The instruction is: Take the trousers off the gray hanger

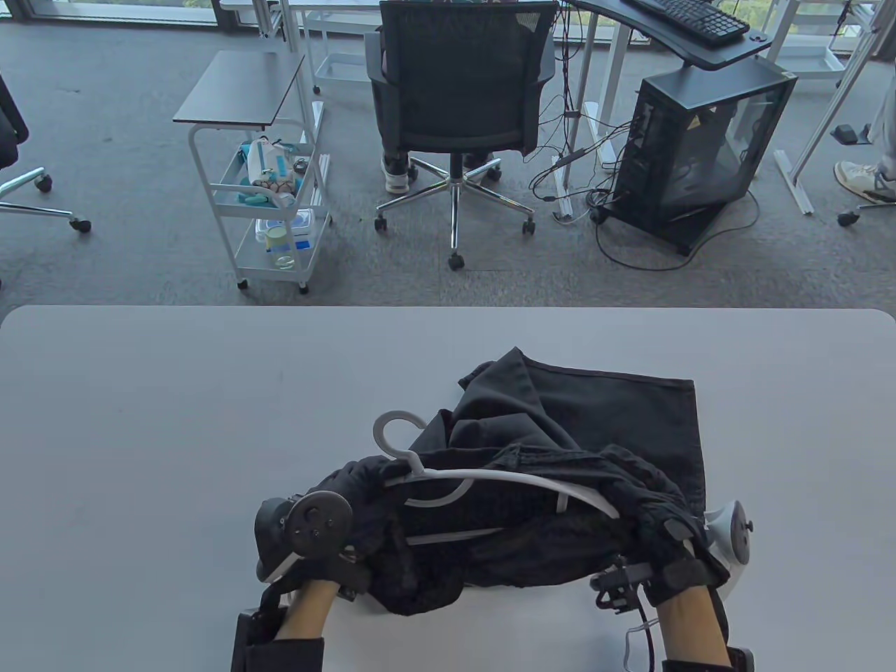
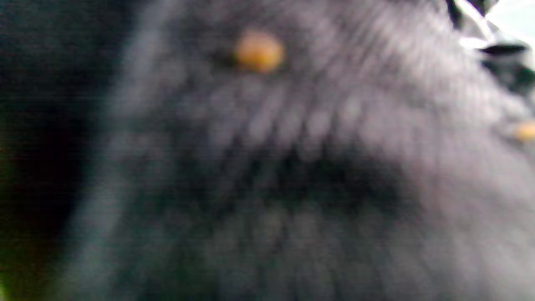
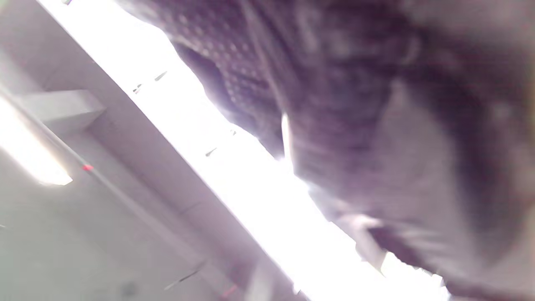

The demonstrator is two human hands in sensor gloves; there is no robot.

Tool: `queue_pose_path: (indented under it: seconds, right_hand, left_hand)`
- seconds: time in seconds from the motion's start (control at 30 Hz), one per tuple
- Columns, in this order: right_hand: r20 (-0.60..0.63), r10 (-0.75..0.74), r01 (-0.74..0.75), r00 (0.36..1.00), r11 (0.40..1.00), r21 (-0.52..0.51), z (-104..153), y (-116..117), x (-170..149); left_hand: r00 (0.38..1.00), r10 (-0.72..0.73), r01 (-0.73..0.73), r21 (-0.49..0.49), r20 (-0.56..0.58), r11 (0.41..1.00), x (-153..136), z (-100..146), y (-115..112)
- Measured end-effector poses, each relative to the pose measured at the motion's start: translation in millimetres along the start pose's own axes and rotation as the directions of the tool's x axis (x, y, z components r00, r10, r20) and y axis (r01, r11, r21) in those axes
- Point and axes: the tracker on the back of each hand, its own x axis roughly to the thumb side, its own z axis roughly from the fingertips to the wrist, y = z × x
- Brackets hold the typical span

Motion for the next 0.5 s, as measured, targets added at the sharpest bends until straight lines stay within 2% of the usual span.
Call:
queue_pose_path:
  seconds: [0.03, 0.07, 0.1, 0.13, 0.17, 0.23, 0.27, 0.3, 0.37, 0.4, 0.43, 0.5]
  right_hand:
    - [-0.012, -0.013, 0.013, 1.0, 1.0, 0.002, -0.9, 3.1, -3.6]
    - [-0.035, 0.009, -0.009, 0.999, 1.0, -0.008, -2.7, 3.3, -11.7]
    - [-0.025, -0.125, 0.126, 0.992, 0.992, 0.017, -10.1, 8.2, -22.8]
    - [-0.062, -0.16, 0.163, 0.985, 0.985, 0.048, -11.7, 11.4, -24.2]
    - [-0.05, -0.106, 0.109, 0.993, 0.992, 0.07, -13.5, 11.7, -22.9]
    - [-0.017, 0.175, -0.173, 0.984, 0.981, 0.087, -16.8, 10.7, -17.7]
    - [-0.007, 0.353, -0.352, 0.935, 0.933, 0.081, -17.0, 9.1, -14.7]
    - [-0.002, 0.532, -0.531, 0.847, 0.845, 0.057, -16.7, 7.8, -12.1]
    - [-0.037, 0.717, -0.717, 0.696, 0.697, 0.035, -14.3, 6.5, -10.0]
    - [-0.052, 0.757, -0.758, 0.651, 0.652, 0.02, -12.7, 5.3, -7.8]
    - [-0.047, 0.765, -0.766, 0.642, 0.643, 0.001, -11.3, 5.0, -5.1]
    - [-0.001, 0.75, -0.749, 0.661, 0.66, -0.063, -7.6, 5.0, 3.6]
  left_hand:
    - [0.998, 0.051, -0.051, -0.024, 0.022, 0.998, -2.8, -2.1, -1.7]
    - [0.987, 0.162, -0.161, -0.025, 0.02, 0.987, -3.6, -3.7, -4.0]
    - [0.973, 0.229, -0.23, -0.046, -0.024, 0.972, -2.8, -4.1, -7.5]
    - [0.968, 0.251, -0.252, -0.051, -0.024, 0.966, -3.1, -4.5, -8.4]
    - [0.97, 0.24, -0.241, -0.046, -0.02, 0.969, -3.4, -5.0, -8.0]
    - [0.977, 0.211, -0.212, -0.008, -0.027, 0.977, -5.0, -3.8, -5.8]
    - [0.976, 0.213, -0.212, 0.017, -0.038, 0.977, -5.1, -3.1, -4.3]
    - [0.974, 0.218, -0.216, 0.045, -0.057, 0.975, -5.2, -2.4, -2.7]
    - [0.972, 0.222, -0.215, 0.087, -0.077, 0.973, -5.4, -1.6, -0.3]
    - [0.973, 0.213, -0.203, 0.104, -0.093, 0.974, -6.1, -1.2, 1.0]
    - [0.974, 0.204, -0.194, 0.109, -0.099, 0.975, -6.6, -0.8, 1.5]
    - [0.978, 0.176, -0.164, 0.114, -0.11, 0.98, -7.2, 0.1, 1.9]
